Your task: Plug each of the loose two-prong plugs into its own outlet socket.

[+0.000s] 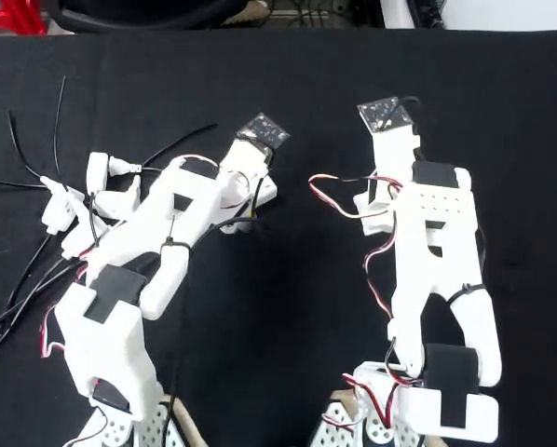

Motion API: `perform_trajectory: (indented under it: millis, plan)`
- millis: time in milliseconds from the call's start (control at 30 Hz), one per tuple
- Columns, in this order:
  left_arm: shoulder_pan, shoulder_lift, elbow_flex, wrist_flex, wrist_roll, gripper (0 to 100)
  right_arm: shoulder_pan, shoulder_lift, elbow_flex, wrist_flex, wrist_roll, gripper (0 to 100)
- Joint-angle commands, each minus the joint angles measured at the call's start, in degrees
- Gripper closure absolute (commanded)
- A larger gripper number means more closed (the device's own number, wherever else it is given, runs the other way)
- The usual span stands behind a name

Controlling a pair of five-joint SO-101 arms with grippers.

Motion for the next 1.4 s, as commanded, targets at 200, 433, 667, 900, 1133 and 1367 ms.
perform_trajectory:
  millis: [200,433,667,900,1133,1367]
  plan:
    - [0.6,-1.0,-2.2,6.2,-0.8,97,0.9,-0.1,-2.9,-0.4,0.2,98.4]
    - [0.0,-1.0,-4.5,22.2,-0.9,97,0.9,-0.1,-2.9,-0.4,0.2,98.4]
    - [0.0,-1.1,-0.3,28.7,-0.9,97,0.9,-0.1,-2.9,-0.4,0.1,98.4]
    - [0.0,-10.9,9.4,28.4,-0.9,97,-1.1,-0.1,-2.7,-0.4,0.3,98.4]
    - [0.0,-36.7,28.2,20.7,-0.6,97,-1.1,-0.1,-2.6,-0.4,0.3,98.4]
    - [-2.4,-50.9,37.4,20.4,-2.3,69,-1.1,-0.1,-2.6,-0.4,0.4,98.4]
